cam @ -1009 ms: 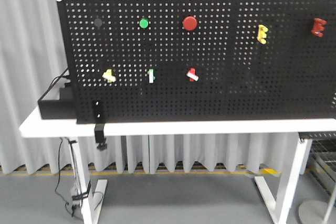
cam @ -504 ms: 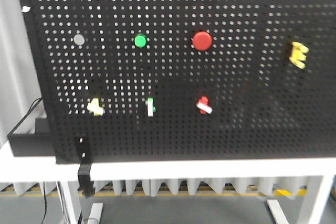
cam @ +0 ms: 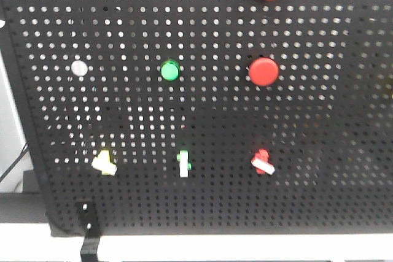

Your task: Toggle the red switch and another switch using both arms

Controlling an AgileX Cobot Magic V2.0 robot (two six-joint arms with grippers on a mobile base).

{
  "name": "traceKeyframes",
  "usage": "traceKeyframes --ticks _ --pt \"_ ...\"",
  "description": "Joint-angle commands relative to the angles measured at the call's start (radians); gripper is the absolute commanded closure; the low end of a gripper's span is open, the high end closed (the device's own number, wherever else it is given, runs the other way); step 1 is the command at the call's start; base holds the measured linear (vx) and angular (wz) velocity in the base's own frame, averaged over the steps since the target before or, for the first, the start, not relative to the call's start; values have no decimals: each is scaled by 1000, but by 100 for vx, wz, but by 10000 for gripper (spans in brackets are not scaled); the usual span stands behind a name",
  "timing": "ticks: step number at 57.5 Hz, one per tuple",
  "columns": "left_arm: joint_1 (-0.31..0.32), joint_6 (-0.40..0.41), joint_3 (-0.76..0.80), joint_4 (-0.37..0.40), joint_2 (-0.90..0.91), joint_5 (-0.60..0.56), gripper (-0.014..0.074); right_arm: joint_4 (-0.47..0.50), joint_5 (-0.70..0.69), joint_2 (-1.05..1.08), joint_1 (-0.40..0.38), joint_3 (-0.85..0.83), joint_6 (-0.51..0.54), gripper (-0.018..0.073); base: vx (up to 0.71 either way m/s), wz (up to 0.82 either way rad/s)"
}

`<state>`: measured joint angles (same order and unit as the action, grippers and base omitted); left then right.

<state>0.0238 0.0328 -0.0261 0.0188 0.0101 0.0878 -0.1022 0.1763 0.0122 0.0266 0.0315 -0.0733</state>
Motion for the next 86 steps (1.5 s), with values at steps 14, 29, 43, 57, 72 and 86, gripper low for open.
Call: traceKeyframes --ticks 14,29,43,57,72,86 --pt "0 4 -20 3 18 -79 594 -9 -79 10 -7 5 7 566 13 2" --pt "0 4 -20 3 18 -79 594 -9 -79 10 -7 5 7 566 4 0" --pt "0 4 -20 3 18 -79 594 -9 -80 10 -7 5 7 566 0 0" --pt "0 5 -19 2 18 -166 594 -9 -106 10 -7 5 7 566 0 0" --pt "0 -3 -6 2 18 -367 594 -5 -427 10 -7 -1 6 566 0 0" --pt "0 -7 239 -26 -13 -358 594 0 -343 -33 -7 -257 -1 566 0 0"
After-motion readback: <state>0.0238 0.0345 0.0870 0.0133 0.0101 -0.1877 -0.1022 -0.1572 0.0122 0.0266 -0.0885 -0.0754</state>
